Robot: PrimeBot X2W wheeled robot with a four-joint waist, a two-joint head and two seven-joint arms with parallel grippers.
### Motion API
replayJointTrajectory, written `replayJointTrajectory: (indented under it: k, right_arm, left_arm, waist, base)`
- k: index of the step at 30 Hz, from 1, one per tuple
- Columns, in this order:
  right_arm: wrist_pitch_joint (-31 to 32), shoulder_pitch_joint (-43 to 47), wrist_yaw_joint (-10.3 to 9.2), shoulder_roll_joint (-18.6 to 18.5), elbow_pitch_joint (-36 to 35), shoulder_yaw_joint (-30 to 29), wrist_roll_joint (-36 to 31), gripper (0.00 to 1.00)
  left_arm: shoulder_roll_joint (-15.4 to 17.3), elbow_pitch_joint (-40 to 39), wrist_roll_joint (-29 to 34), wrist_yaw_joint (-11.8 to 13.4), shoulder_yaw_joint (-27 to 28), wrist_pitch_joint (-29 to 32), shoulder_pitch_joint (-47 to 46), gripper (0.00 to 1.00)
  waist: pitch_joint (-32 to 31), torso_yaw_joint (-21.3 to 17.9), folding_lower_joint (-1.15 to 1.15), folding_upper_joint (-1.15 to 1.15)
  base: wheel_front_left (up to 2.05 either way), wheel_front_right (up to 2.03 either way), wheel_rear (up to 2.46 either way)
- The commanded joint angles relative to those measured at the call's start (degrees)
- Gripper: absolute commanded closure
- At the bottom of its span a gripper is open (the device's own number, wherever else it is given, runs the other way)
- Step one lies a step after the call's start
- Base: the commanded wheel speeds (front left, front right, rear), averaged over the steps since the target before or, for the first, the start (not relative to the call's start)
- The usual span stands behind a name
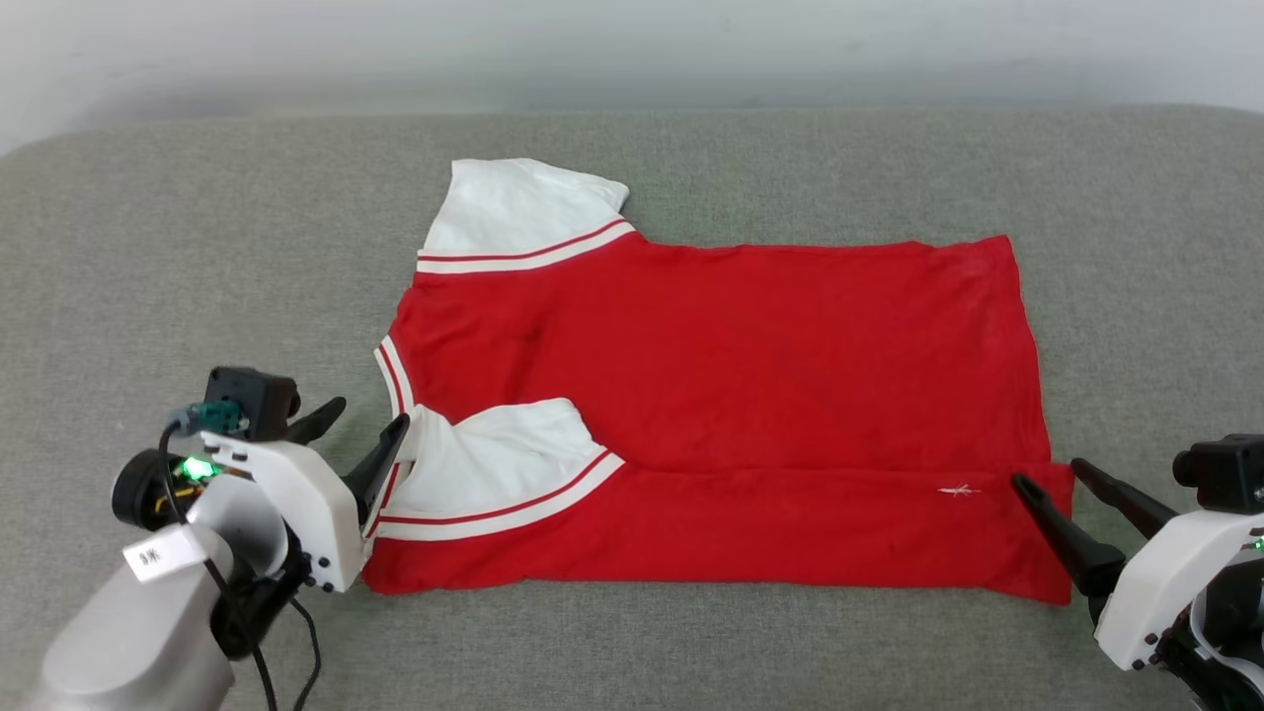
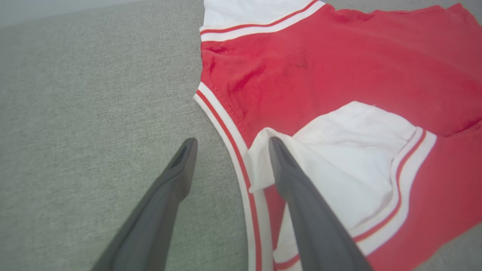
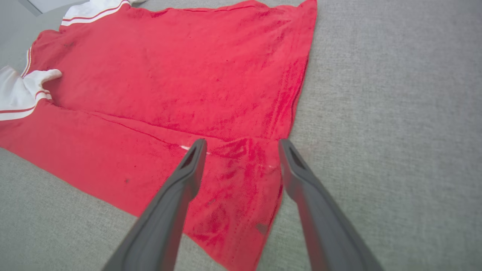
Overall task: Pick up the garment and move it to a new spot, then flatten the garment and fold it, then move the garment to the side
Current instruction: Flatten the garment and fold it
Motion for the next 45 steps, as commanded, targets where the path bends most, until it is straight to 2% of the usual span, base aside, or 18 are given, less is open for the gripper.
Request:
replayJointTrajectory:
  k: [1,6,11,12,13,14,18,23,28,36,37,38,39,42,45]
  right_arm:
    - [0.2,0.9,-0.07,0.0,-0.7,-0.4,-0.3,0.00]
    - [1.3,1.7,-0.07,0.6,-1.9,-1.2,-1.2,0.00]
    - [2.3,1.9,-0.07,1.3,-2.5,-1.4,-1.8,0.00]
    - [2.3,1.9,-0.07,1.3,-2.5,-1.4,-1.8,0.00]
    - [2.7,1.8,-0.07,1.6,-2.7,-1.3,-2.1,0.00]
    - [2.7,1.8,-0.07,1.6,-2.7,-1.3,-2.1,0.00]
    - [3.1,1.4,-0.07,2.0,-2.9,-1.0,-2.2,0.00]
    - [3.2,0.4,-0.07,2.4,-2.6,-0.6,-2.1,0.00]
    - [2.9,-0.7,-0.07,2.6,-2.2,-0.2,-2.2,0.00]
    - [2.6,-1.9,-0.07,2.6,-2.0,0.4,-2.2,0.00]
    - [2.6,-2.1,-0.07,2.5,-2.1,0.4,-2.3,0.00]
    - [2.7,-2.3,-0.07,2.3,-2.3,0.4,-2.3,0.00]
    - [2.9,-2.6,-0.07,2.1,-2.6,0.5,-2.4,0.00]
    - [3.4,-3.0,-0.07,0.8,-3.4,0.0,-2.9,0.00]
    - [5.7,-3.2,-0.07,-1.5,-4.8,-0.6,-3.6,0.00]
  left_arm:
    - [1.3,-1.2,-0.5,-0.2,-0.6,2.5,-1.3,0.00]
    - [4.6,-6.1,-3.4,-0.4,-1.8,12.8,-3.7,0.00]
    - [7.4,-10.8,-8.1,-0.4,-3.5,27.3,-5.5,0.00]
    - [7.4,-10.8,-8.1,-0.4,-3.5,27.3,-5.5,0.00]
    - [8.1,-12.3,-9.7,0.0,-4.2,32.2,-5.7,0.00]
    - [8.1,-12.3,-9.7,0.0,-4.2,32.2,-5.7,0.00]
    - [9.4,-14.2,-11.8,1.0,-5.4,39.0,-5.1,0.00]
    - [10.1,-14.3,-13.1,1.9,-6.4,42.5,-3.5,0.00]
    - [10.3,-13.2,-13.2,1.6,-8.0,43.8,-1.4,0.00]
    - [8.6,-7.7,-13.7,1.2,-10.3,44.1,1.3,0.00]
    - [8.2,-7.2,-13.9,1.0,-10.7,44.0,1.6,0.02]
    - [8.0,-6.6,-13.8,0.9,-10.9,43.7,1.6,0.59]
    - [7.7,-6.3,-14.1,0.7,-11.0,43.2,1.7,1.00]
    - [6.9,-6.1,-14.8,0.1,-10.8,41.7,1.2,1.00]
    - [7.5,-7.2,-14.8,-0.2,-9.8,39.1,-0.1,1.00]
  waist:
    - [-1.1,0.7,-0.01,0.00]
    - [-2.2,1.2,-0.01,0.00]
    - [-2.6,1.3,-0.01,0.00]
    - [-2.6,1.3,-0.01,0.00]
    - [-2.7,1.2,-0.01,0.00]
    - [-2.7,1.2,-0.01,0.00]
    - [-2.6,0.4,-0.01,0.00]
    - [-2.0,-0.8,-0.01,0.00]
    - [-1.0,-2.1,-0.01,0.00]
    - [0.5,-3.1,-0.01,0.00]
    - [0.5,-3.1,-0.01,0.00]
    - [0.5,-3.2,-0.01,0.00]
    - [0.4,-3.2,-0.01,0.00]
    - [-0.1,-2.8,-0.01,0.00]
    - [-0.9,-2.3,-0.01,0.00]
  base:
    - [0.00,0.00,0.00]
    - [0.00,0.00,0.00]
    - [0.00,0.00,0.00]
    - [0.00,0.00,0.00]
    - [0.00,0.00,0.00]
    - [0.00,0.00,0.00]
    - [0.00,0.00,0.00]
    - [0.00,0.00,0.00]
    - [0.00,0.00,0.00]
    - [0.00,0.00,0.00]
    - [0.00,0.00,0.00]
    - [0.00,0.00,0.00]
    - [0.00,0.00,0.00]
    - [0.00,0.00,0.00]
    - [0.00,0.00,0.00]
